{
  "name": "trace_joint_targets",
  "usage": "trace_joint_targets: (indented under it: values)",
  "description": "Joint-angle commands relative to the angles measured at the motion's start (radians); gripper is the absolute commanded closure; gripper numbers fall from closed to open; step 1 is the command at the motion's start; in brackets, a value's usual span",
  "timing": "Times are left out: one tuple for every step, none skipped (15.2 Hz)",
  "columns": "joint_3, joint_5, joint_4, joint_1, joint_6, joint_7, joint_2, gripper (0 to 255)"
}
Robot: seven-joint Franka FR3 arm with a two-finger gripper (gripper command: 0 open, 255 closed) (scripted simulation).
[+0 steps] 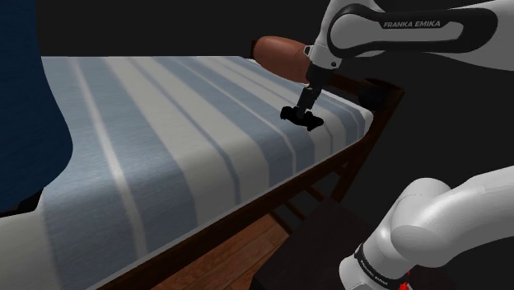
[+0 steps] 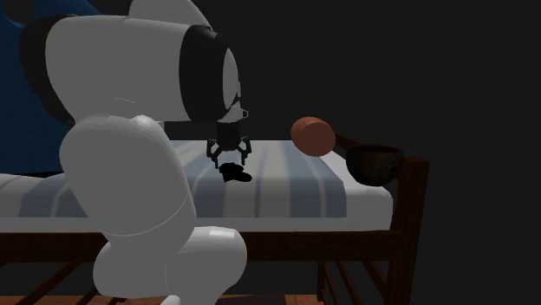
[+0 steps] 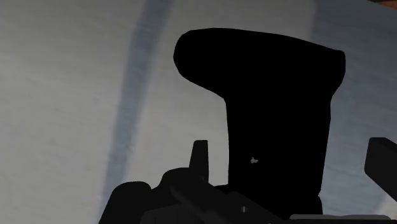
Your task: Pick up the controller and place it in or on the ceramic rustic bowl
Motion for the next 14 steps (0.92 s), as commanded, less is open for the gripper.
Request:
trace_joint_targets:
  values:
    - [-0.003, -0.001, -0.023, -0.001, 0.028, -0.002, 0.004, 0]
    - [-0.004, -0.002, -0.035, -0.001, 0.042, -0.002, 0.006, 0]
    - [-0.005, -0.002, -0.047, -0.001, 0.056, -0.002, 0.008, 0]
    - [-0.006, -0.003, -0.054, -0.001, 0.064, -0.002, 0.009, 0]
    - [-0.006, -0.003, -0.054, -0.001, 0.064, -0.002, 0.009, 0]
    - [-0.006, -0.003, -0.054, -0.001, 0.064, -0.002, 0.009, 0]
    - [-0.006, -0.003, -0.054, -0.001, 0.064, -0.002, 0.009, 0]
    - [-0.006, -0.003, -0.054, -0.001, 0.064, -0.002, 0.009, 0]
    - [-0.006, -0.003, -0.054, -0.001, 0.064, -0.002, 0.009, 0]
    - [-0.006, -0.003, -0.054, -0.001, 0.064, -0.002, 0.009, 0]
    - [-0.006, -0.003, -0.053, -0.001, 0.064, -0.002, 0.009, 0]
    - [-0.006, -0.003, -0.053, -0.001, 0.064, -0.002, 0.009, 0]
    - [-0.006, -0.003, -0.053, -0.001, 0.064, -0.002, 0.009, 255]
    - [-0.006, -0.003, -0.053, -0.001, 0.064, -0.002, 0.009, 255]
